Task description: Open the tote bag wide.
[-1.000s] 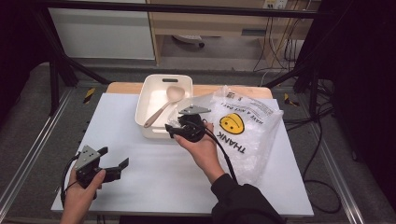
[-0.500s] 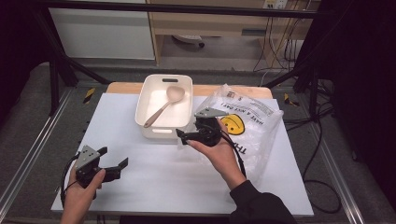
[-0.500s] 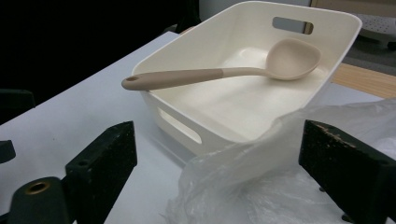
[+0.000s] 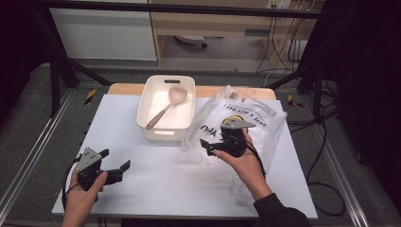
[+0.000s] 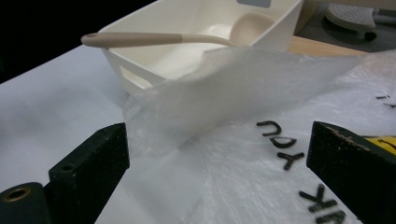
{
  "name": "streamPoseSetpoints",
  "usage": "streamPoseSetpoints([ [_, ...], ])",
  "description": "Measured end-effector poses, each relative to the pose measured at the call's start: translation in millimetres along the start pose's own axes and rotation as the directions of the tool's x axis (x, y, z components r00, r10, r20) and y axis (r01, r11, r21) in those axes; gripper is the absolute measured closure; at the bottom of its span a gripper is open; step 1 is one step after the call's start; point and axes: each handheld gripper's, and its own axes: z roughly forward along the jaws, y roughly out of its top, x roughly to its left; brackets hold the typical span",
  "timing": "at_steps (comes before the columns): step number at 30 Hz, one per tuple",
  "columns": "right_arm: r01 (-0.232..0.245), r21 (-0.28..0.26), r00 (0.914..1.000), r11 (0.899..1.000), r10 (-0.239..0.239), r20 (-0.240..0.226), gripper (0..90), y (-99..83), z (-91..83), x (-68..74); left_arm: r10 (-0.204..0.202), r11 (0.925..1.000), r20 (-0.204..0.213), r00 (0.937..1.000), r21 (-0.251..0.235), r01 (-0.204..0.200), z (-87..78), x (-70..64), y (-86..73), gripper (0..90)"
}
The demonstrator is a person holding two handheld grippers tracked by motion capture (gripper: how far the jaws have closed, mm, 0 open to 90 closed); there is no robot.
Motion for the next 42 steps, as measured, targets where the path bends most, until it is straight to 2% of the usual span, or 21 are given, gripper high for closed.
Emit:
streamPoseSetpoints([
  [4,-0.011,0.015,0.9996,1.000,0.011,0.025,7.2,-10.1,-3.6,-14.8,-0.006,1.0000,0.001,1.0000,0.000,0.006,0.7,0.5,-0.3,7.1],
  [8,-0.041,0.040,0.9987,0.998,0.040,0.033,7.8,-21.8,-2.2,-23.5,-0.005,1.0000,0.002,1.0000,-0.003,0.005,0.4,0.0,0.0,7.1],
  [12,-0.038,0.064,0.9991,0.997,0.037,0.020,7.5,-28.6,0.7,-24.5,-0.007,1.0000,0.005,1.0000,-0.005,0.007,0.1,0.0,0.0,7.1],
  [13,-0.030,0.088,0.9994,0.996,0.028,0.019,7.3,-32.5,3.7,-25.6,-0.006,1.0000,0.004,1.0000,-0.006,0.006,0.0,0.1,0.1,7.0],
  [23,-0.003,0.182,0.9995,0.983,-0.003,0.032,7.3,-48.9,19.6,-35.3,-0.009,1.0000,0.015,0.9999,-0.002,0.009,1.0,-0.8,0.1,6.8],
  [30,0.007,0.206,0.9994,0.979,-0.013,0.032,7.3,-54.5,31.9,-38.9,-0.007,1.0000,0.017,0.9998,0.001,0.007,1.4,-1.1,0.0,6.8],
  [39,0.009,0.222,0.9995,0.975,-0.015,0.027,7.1,-57.8,39.6,-39.8,-0.005,1.0000,0.018,0.9998,0.001,0.005,1.8,-1.5,0.0,6.8],
  [42,0.015,0.238,0.9996,0.971,-0.021,0.020,6.6,-59.3,42.6,-37.9,-0.004,1.0000,0.018,0.9998,0.000,0.004,1.6,-1.6,0.1,6.7],
])
